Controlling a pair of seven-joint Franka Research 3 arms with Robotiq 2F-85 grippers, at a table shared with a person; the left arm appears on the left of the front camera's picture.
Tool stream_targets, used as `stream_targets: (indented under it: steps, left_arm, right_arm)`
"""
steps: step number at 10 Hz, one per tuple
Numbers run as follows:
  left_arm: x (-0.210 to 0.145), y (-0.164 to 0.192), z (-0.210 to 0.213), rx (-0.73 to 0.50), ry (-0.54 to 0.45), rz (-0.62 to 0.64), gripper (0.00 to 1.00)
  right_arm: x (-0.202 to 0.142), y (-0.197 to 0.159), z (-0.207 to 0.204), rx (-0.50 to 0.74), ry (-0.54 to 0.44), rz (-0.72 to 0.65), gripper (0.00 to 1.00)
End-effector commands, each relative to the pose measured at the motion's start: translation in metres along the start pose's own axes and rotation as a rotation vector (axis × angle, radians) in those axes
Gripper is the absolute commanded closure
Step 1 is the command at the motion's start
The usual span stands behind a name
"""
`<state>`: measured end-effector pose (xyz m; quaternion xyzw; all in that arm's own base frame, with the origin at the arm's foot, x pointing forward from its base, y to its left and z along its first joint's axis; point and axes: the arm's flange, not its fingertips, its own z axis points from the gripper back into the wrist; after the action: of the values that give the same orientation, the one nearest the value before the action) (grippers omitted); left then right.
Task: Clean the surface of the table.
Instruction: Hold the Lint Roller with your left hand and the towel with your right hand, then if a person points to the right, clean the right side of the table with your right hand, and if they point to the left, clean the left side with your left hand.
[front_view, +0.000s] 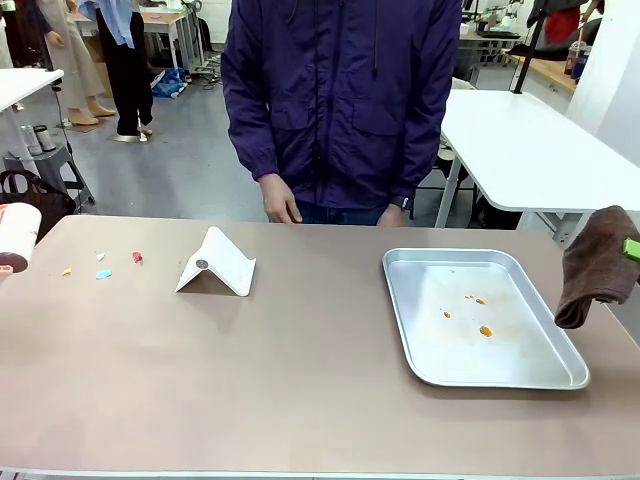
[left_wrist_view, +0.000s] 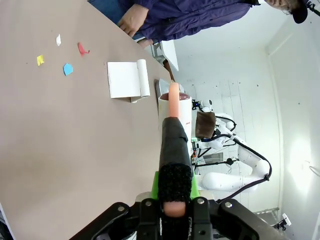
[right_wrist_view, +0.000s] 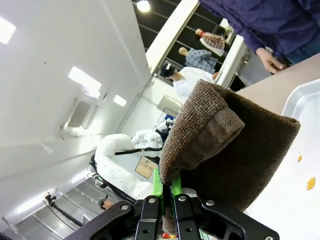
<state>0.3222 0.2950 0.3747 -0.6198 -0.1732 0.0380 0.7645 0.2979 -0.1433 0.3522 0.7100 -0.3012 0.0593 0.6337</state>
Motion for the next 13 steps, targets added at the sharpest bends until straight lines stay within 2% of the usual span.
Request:
stream_targets:
  steps: [1,13]
  left_arm:
    - [-0.0007,-0.001,0.0023,-0.002,0.001,-0.017,1.0]
    - [-0.0007,-0.001,0.0023,-0.002,0.001,-0.017,1.0]
  right_arm:
    - [0.0011,0.0054,-0.0016,0.016,0.005,-0.021,1.0]
    - [0.0011,0.0054,-0.0016,0.016,0.005,-0.021,1.0]
